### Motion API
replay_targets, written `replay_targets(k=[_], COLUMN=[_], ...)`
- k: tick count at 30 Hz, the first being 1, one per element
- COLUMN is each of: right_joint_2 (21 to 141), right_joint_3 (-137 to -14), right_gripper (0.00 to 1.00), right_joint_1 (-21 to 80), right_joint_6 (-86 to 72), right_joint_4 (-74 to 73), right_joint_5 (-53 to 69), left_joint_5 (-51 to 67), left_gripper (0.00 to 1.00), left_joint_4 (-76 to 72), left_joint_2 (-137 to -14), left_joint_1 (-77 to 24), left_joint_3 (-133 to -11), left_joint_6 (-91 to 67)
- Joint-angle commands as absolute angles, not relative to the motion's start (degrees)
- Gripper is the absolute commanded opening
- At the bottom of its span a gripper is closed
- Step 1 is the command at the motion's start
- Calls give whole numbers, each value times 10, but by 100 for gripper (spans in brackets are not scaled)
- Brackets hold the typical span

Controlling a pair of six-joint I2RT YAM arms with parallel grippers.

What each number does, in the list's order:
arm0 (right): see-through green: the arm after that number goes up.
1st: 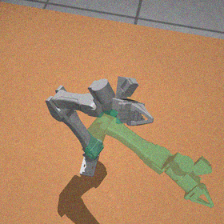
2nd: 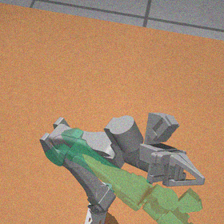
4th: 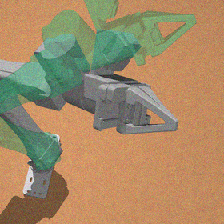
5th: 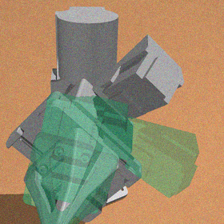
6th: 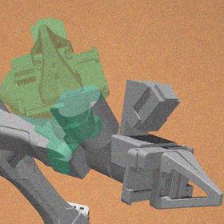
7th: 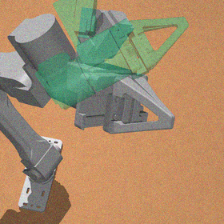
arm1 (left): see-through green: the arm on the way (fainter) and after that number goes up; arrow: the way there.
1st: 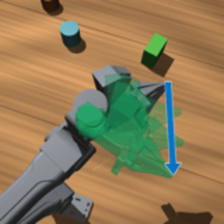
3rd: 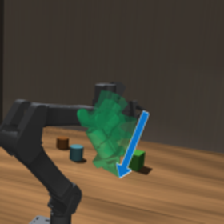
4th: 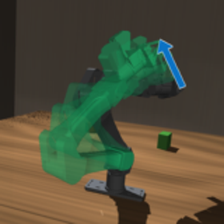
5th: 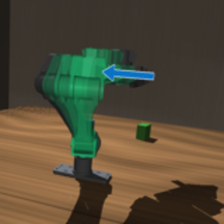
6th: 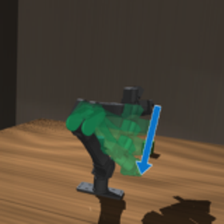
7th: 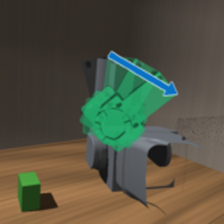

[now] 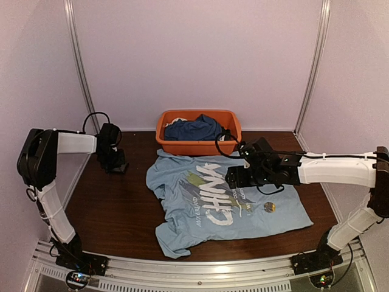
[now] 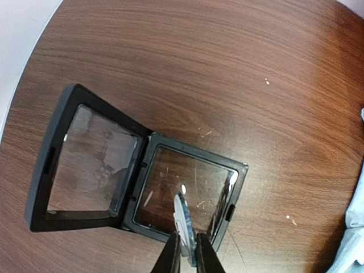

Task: Pin the brooch onto the clothing
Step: Pick up the brooch from the brooch box.

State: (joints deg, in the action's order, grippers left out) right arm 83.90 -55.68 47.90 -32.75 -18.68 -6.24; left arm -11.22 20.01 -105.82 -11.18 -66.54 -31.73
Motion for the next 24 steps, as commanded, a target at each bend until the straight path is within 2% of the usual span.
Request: replay_targets(k=[1,7,17,21,24], right_joint_2=[848,853,832,792,741], right_joint_3=[-568,-573,-598,-566,-499], right_gripper=[86,86,89,90,92], right_joint_1=[483,485,485,492,513], right_joint_6=[-328,-326,-252,-175,-70], right_joint_4=[-191,-193,-181,-105,5], right_joint_5=[-72,-71,-52,-26,-34], left_joint_5=[-105,-94,-30,-3,39], left_gripper=[7,0,0,0,0], left_joint_4=[199,201,196,180,149], left_joint_2=[-1023,-1002,-973,-949,-937], left_joint_1=[-108,-108,-164,-222,-269], left_joint_3=[-655,-655,-663,-656,-645], left_joint_6=[-327,-328,-335,-363,-396])
